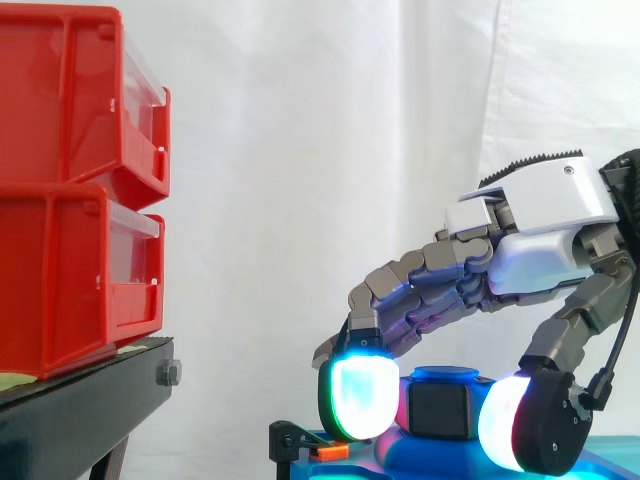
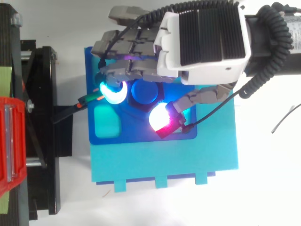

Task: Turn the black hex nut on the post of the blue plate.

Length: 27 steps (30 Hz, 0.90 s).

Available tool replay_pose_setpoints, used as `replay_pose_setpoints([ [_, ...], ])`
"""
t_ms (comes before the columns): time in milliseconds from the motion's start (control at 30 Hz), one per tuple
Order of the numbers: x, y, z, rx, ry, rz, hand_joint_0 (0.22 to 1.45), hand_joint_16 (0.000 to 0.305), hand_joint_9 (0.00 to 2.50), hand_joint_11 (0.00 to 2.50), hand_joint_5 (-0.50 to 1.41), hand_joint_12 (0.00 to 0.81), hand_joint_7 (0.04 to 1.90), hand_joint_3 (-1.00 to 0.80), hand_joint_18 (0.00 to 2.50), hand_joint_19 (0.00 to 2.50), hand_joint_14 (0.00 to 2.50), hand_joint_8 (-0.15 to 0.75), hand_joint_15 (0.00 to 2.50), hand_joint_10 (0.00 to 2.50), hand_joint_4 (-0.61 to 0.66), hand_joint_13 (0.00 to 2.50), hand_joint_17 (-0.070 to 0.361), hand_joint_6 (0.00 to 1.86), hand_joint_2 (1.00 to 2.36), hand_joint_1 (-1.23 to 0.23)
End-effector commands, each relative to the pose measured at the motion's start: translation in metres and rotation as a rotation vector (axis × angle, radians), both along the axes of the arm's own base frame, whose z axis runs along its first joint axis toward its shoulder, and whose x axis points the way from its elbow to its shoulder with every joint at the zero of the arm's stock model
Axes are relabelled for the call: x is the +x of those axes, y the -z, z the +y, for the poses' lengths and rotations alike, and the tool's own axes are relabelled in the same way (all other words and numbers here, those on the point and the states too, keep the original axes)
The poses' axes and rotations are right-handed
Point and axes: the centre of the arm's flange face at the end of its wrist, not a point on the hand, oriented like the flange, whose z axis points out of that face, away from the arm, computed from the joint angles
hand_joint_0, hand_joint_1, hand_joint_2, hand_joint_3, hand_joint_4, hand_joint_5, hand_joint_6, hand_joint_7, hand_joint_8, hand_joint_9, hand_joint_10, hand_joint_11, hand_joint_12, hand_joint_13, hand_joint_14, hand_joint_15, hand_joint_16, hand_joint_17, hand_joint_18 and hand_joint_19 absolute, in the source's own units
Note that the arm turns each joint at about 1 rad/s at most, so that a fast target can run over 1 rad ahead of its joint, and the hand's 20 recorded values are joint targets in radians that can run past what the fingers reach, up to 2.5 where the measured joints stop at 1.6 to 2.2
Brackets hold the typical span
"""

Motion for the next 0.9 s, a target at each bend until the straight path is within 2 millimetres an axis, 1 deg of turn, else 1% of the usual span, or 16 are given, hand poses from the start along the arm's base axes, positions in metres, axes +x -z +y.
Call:
replay_pose_setpoints([
  [0,0.000,0.000,0.000,0.000,0.000,-0.001,0.60,0.044,0.28,0.00,-0.17,0.351,1.18,-0.40,0.15,0.00,0.00,0.263,0.00,0.00,0.21,0.22,0.098,0.50,1.01,-0.88],
  [367,0.000,0.000,0.000,0.000,0.000,-0.001,0.59,0.044,0.28,0.00,-0.17,0.352,1.17,-0.42,0.15,0.01,0.00,0.265,0.00,0.00,0.21,0.22,0.098,0.50,1.01,-0.88],
  [467,0.000,0.000,0.000,0.000,0.000,-0.001,0.55,0.045,0.28,0.00,-0.18,0.358,1.15,-0.46,0.15,0.01,0.00,0.271,0.00,0.00,0.22,0.22,0.101,0.50,1.00,-0.87],
  [533,0.000,0.000,0.000,0.001,0.000,0.001,0.50,0.047,0.27,0.00,-0.18,0.371,1.11,-0.50,0.15,0.01,0.00,0.280,0.00,0.00,0.24,0.22,0.106,0.50,1.00,-0.84],
  [633,0.000,-0.001,0.000,0.003,0.001,0.001,0.46,0.051,0.27,0.00,-0.19,0.392,1.06,-0.50,0.14,0.03,0.00,0.294,0.00,0.00,0.26,0.21,0.114,0.50,1.00,-0.79],
  [700,0.001,-0.003,0.001,0.006,0.003,-0.003,0.45,0.052,0.27,0.00,-0.20,0.396,1.03,-0.50,0.13,0.03,0.00,0.297,0.00,0.00,0.26,0.21,0.116,0.50,1.00,-0.78],
  [733,0.003,-0.007,0.002,0.010,0.002,-0.009,0.43,0.053,0.27,0.00,-0.21,0.405,0.99,-0.50,0.13,0.03,0.00,0.305,0.00,0.00,0.26,0.21,0.120,0.50,1.00,-0.75],
  [867,0.008,-0.028,0.004,0.027,0.001,-0.017,0.42,0.054,0.23,0.00,-0.22,0.408,0.95,-0.50,0.09,0.06,0.00,0.302,0.00,0.00,0.25,0.17,0.122,0.50,1.00,-0.71],
])
